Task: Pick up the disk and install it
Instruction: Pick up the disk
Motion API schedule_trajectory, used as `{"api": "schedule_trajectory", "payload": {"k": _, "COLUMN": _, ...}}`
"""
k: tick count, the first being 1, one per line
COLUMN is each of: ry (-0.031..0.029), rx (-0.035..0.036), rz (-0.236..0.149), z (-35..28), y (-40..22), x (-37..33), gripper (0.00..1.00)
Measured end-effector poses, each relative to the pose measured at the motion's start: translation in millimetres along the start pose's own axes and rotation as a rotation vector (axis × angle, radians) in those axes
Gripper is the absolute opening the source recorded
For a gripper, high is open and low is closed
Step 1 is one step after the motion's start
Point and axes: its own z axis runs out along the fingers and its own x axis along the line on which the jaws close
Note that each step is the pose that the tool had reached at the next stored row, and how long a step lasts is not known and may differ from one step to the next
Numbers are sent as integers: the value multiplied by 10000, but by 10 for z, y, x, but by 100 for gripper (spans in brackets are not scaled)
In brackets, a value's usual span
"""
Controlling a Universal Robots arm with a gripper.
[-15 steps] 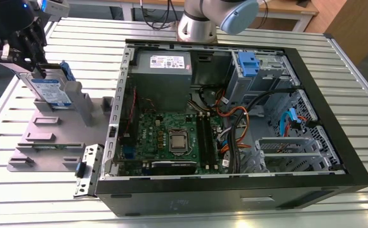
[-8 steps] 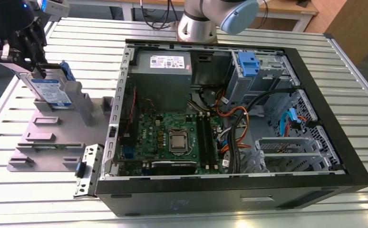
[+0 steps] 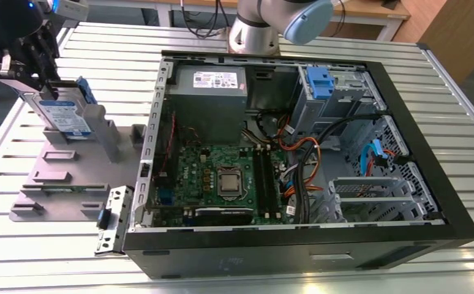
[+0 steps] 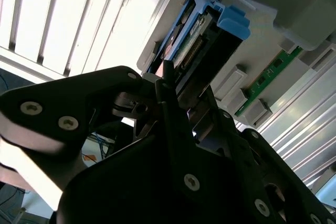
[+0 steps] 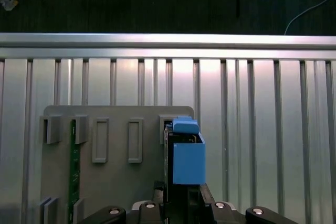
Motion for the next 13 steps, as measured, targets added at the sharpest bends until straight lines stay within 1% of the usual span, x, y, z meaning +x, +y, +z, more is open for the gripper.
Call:
{"api": "schedule_trajectory", "payload": {"k": 4, "ry": 2, "rx": -3, "rz": 0, "z": -2, "y": 0, "x": 0, "gripper": 35}}
{"api": "schedule_trajectory", "payload": {"k": 9, "ry": -13, "rx": -4, "rz": -2, "z": -2, "y": 6, "x": 2, "gripper": 35}}
{"api": "schedule_trajectory", "payload": {"k": 13, "ry": -16, "rx": -3, "rz": 0, "z": 0, "y": 31, "x": 1, "gripper": 35}}
